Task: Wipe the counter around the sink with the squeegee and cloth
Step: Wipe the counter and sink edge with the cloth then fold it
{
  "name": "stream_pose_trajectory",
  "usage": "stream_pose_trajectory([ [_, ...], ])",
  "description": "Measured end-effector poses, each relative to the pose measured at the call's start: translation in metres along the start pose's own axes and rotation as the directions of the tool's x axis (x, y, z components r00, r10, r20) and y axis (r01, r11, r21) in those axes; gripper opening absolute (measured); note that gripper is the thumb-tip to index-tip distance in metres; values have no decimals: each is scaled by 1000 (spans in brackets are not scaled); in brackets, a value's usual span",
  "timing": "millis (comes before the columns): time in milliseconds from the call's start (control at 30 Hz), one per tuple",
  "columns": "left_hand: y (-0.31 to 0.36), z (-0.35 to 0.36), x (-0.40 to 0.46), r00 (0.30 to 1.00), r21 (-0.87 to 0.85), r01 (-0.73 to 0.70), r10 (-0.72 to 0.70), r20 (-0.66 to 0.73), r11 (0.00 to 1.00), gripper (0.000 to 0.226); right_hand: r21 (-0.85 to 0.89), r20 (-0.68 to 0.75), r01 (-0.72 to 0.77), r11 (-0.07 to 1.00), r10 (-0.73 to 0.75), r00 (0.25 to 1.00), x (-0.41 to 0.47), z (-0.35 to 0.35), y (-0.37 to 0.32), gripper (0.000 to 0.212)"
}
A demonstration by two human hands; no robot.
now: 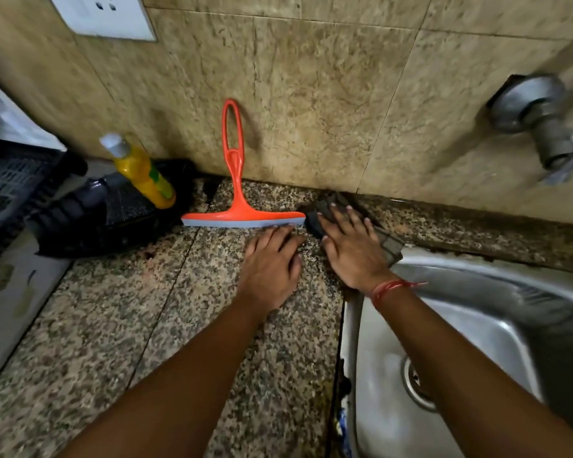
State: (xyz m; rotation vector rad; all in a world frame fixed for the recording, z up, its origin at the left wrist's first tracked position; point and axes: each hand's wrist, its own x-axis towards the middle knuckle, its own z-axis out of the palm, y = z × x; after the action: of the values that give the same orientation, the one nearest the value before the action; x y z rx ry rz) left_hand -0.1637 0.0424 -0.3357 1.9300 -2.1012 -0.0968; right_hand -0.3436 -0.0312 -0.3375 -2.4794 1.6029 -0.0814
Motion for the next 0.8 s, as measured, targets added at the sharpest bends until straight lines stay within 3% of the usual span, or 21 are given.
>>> stream_pose_trajectory([
  [100, -2, -4, -3, 992, -64, 95, -100, -78, 993, 47, -48, -5, -52, 997, 52, 999, 0, -11, 35, 55],
  [167, -6, -11, -3, 944, -189, 233, -269, -191, 954, 51, -41, -39, -116, 992, 114, 993, 1, -12, 35, 59],
  [233, -15, -20, 5, 848, -343, 364, -461, -262, 866, 60, -31, -61, -87, 996, 85, 995, 6, -10, 20, 61],
  [300, -30, -27, 19, 821, -319, 458, -533, -207, 830, 78, -29, -36, 7, 1000, -8, 999, 17, -9, 7, 58],
  [367, -43, -31, 32, 844, -206, 501, -527, -97, 841, 91, -18, 6, 133, 991, -133, 991, 34, -8, -3, 52],
  [533, -61, -39, 38, 875, 94, 481, -470, -115, 872, 65, 19, 16, 229, 973, -229, 973, 62, -5, -13, 51],
  [600, -66, -38, 33, 894, 163, 444, -423, -148, 881, 64, 17, 1, 212, 977, -212, 977, 59, -2, -16, 51],
  [800, -76, -42, 22, 916, 95, 395, -384, -116, 914, 65, 67, -54, 34, 997, -31, 998, 29, 0, -11, 50],
])
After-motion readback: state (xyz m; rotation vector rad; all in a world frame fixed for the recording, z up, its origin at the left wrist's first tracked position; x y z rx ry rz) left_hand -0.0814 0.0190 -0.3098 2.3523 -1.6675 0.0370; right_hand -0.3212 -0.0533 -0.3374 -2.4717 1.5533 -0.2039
